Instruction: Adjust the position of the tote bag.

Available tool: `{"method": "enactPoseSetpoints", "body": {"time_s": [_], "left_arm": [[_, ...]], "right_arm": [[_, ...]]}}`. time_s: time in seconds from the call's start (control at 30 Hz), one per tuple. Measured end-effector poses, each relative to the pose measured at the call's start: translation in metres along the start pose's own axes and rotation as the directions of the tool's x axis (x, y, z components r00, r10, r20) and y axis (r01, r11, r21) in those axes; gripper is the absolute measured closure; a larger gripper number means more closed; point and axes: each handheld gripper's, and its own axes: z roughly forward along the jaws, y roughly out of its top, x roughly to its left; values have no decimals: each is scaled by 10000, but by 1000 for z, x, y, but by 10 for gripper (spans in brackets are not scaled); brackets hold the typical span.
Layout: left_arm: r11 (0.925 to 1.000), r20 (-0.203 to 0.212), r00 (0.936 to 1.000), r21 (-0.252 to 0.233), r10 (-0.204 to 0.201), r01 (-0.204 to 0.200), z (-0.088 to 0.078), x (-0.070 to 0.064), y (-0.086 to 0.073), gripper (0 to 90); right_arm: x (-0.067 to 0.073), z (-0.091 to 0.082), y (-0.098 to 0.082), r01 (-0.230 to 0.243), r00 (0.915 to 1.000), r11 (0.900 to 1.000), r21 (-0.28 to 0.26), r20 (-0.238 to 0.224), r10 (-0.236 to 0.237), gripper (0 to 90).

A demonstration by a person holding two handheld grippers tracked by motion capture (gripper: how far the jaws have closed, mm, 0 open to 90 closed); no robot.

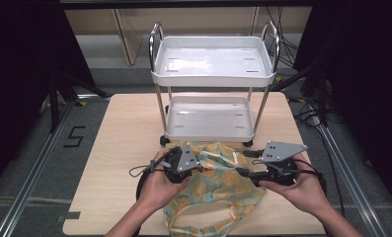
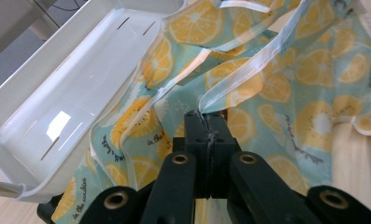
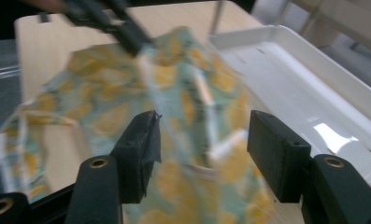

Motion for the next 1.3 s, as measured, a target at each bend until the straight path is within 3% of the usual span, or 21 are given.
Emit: {"method": "enactPoseSetpoints", "body": {"time_s": [0.07,0.1,0.13,0.2,0.3,0.33,0.37,0.47,0.63,0.73,0.77,0.8,0.83,1.0,1.2,1.23,1.27,1.3], "left_arm": [[9999,-166,9998,110,56,-54,3,5,2,895],[9998,-140,9999,197,16,-14,4,6,3,895],[9998,-140,9999,197,16,-14,4,6,3,895],[9999,-246,9997,116,93,-90,7,9,4,895],[9999,-248,9997,133,44,-40,9,11,2,895],[9999,-248,9997,133,44,-40,9,11,2,895],[9999,-254,9997,156,16,-12,11,13,-1,895],[9998,-229,9997,162,-118,122,17,17,-5,894],[9997,-353,9993,202,-102,109,28,21,-8,889],[9997,-479,9987,179,-173,182,32,21,-9,875],[9997,-545,9984,126,-179,186,34,21,-9,869],[9997,-580,9982,181,-150,160,34,21,-9,863],[9999,-646,9978,92,-122,128,35,20,-10,858],[9998,-783,9969,186,-91,106,35,19,-12,821],[9995,-967,9953,326,-16,48,33,14,-20,633],[9992,-935,9955,384,123,-88,33,11,-26,617],[9986,-901,9958,504,178,-133,32,11,-28,616],[9985,-855,9962,538,139,-93,31,11,-31,627]], "right_arm": [[8,9,3,351,9989,9993,88,-303,-348,400],[10,13,3,300,9990,9993,219,-345,-293,395],[10,13,3,300,9990,9993,219,-345,-293,395],[6,29,1,502,9986,9973,541,-212,-491,405],[-5,48,-5,473,9988,9923,1145,-173,-456,635],[-5,48,-5,473,9988,9923,1145,-173,-456,635],[-13,58,-9,0,10000,9924,1234,8,-1,815],[-22,64,-12,-804,9965,9902,1141,305,774,884],[-31,67,-12,-1398,9889,9861,903,629,1345,892],[-34,69,-12,-1416,9876,9864,838,801,1350,898],[-33,69,-12,-1871,9793,9785,862,943,1790,900],[-33,69,-12,-1926,9781,9776,843,969,1844,900],[-36,70,-12,-1759,9808,9815,757,990,1681,900],[-38,69,-9,-1846,9784,9803,709,1078,1764,900],[-39,73,-1,-2015,9736,9785,438,1185,1952,900],[-38,72,1,-2250,9693,9729,539,1135,2179,900],[-41,73,2,-1892,9753,9812,382,1232,1833,900],[-41,74,4,-1998,9741,9789,416,1165,1939,900]]}}
